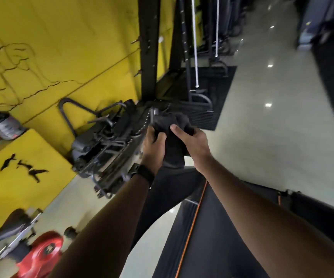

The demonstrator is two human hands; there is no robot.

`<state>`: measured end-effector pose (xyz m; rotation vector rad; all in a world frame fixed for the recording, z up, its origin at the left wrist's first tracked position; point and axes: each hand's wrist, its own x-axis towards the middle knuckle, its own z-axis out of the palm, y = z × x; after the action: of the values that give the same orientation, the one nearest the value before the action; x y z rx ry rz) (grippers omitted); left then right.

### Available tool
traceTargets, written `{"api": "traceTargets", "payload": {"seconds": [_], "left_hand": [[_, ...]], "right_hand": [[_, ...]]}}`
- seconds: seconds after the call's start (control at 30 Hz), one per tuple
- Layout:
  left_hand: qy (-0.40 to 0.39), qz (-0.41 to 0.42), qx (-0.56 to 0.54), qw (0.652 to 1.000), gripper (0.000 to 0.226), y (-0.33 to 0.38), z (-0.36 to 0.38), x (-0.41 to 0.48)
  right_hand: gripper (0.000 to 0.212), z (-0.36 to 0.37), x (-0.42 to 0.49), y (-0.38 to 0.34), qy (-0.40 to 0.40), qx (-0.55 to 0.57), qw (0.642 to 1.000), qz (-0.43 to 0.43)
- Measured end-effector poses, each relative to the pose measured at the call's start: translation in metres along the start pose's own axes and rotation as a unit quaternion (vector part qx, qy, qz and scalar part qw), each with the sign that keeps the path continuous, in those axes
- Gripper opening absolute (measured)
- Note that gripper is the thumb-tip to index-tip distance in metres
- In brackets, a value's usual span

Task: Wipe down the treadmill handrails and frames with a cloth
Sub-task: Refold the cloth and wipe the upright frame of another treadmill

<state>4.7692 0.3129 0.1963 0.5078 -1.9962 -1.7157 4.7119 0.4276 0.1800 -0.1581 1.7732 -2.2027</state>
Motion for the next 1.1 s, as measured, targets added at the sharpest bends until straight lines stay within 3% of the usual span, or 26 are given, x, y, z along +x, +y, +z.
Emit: {"api": "traceTargets", "payload": {"seconds": [0.07,0.2,0.27,0.43,0.67,0.8,1.1], "left_hand": [[-0.032,0.008,-0.041,0.999,0.026,0.009,0.033,0.019],[-0.087,0.015,-0.085,0.993,0.020,0.025,0.102,0.067],[-0.094,0.026,-0.089,0.991,0.026,0.033,0.140,0.094],[-0.071,0.079,-0.102,0.989,0.012,0.054,0.230,0.168],[-0.032,0.120,-0.098,0.987,0.013,0.068,0.306,0.278],[0.018,0.161,-0.041,0.986,0.029,0.069,0.332,0.361],[0.079,0.166,-0.018,0.983,0.020,0.037,0.367,0.567]], "right_hand": [[0.064,-0.024,0.024,-0.017,0.028,-0.002,0.999,-0.020],[0.043,-0.074,0.079,-0.048,0.062,0.011,0.996,-0.070],[0.044,-0.100,0.115,-0.063,0.073,-0.006,0.993,-0.095],[0.090,-0.154,0.210,-0.114,0.076,-0.111,0.981,-0.141],[0.049,-0.194,0.333,-0.162,0.071,-0.151,0.965,-0.204],[0.055,-0.196,0.415,-0.173,0.074,-0.144,0.964,-0.212],[0.049,-0.150,0.633,-0.175,0.052,-0.126,0.965,-0.224]]}}
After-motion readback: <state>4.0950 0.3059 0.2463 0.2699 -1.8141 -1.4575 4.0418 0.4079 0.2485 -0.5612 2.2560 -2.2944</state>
